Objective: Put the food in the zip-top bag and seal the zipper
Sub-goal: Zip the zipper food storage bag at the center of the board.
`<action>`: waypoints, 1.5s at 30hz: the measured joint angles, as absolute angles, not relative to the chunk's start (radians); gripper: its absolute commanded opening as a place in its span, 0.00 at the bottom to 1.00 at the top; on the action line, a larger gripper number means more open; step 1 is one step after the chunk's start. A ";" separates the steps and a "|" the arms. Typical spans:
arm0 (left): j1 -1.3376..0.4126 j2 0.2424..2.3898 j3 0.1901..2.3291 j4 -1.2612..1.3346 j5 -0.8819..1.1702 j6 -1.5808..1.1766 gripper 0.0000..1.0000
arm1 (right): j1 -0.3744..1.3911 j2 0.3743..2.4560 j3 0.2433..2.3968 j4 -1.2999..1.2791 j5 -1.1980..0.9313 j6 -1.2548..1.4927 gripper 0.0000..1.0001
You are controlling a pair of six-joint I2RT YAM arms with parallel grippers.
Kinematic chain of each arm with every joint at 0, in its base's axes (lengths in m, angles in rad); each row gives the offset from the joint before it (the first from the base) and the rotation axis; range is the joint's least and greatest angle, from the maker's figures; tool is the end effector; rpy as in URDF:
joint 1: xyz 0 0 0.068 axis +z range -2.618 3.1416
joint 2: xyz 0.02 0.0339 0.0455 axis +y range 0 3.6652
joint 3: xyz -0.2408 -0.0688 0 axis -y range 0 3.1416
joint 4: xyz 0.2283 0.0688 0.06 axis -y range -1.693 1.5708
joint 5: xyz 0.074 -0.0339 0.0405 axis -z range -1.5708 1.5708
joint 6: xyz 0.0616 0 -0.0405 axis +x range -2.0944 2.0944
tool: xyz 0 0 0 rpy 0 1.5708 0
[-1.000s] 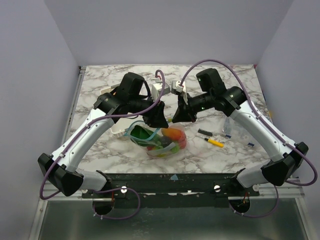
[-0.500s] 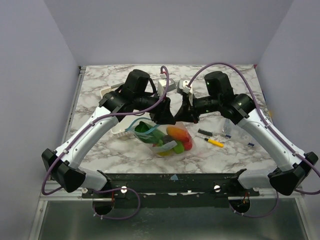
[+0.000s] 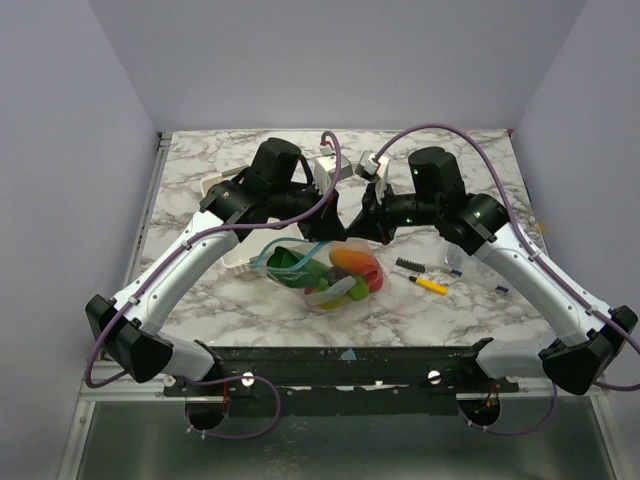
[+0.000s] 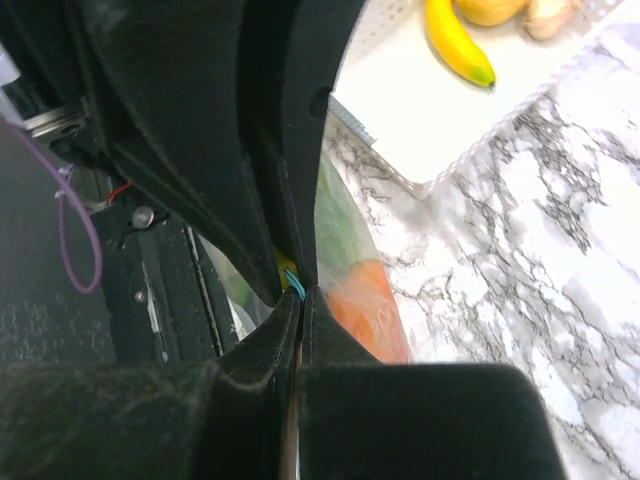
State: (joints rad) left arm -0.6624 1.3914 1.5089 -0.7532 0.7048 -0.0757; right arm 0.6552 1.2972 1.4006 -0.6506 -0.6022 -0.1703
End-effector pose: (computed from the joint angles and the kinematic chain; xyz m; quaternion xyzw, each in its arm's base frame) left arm 0.2073 -0.2123 0.3650 0.3912 0.7570 -0.4400 0.2834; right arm 0.2026 0.1997 0.3637 -0.4670 0.7045 0.3633 0.3920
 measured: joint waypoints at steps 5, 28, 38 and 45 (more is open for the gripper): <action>-0.662 1.392 1.509 -0.741 0.640 -0.077 0.00 | 0.670 1.270 1.335 -0.546 -0.469 -0.050 0.00; -0.670 1.393 1.509 -0.810 0.571 -0.101 0.00 | 0.648 1.163 1.140 -0.332 -0.312 -0.057 0.69; -0.670 1.384 1.513 -0.818 0.639 -0.067 0.00 | 0.647 1.257 1.306 -0.552 -0.631 -0.458 0.57; -0.669 1.382 1.513 -0.822 0.652 -0.063 0.00 | 0.647 1.318 1.376 -0.665 -0.759 -0.590 0.32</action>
State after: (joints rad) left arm -0.6693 1.3819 1.5127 -0.8215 0.6521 -0.0628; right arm 0.6468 1.3182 1.3758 -0.6651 -0.7586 -0.5900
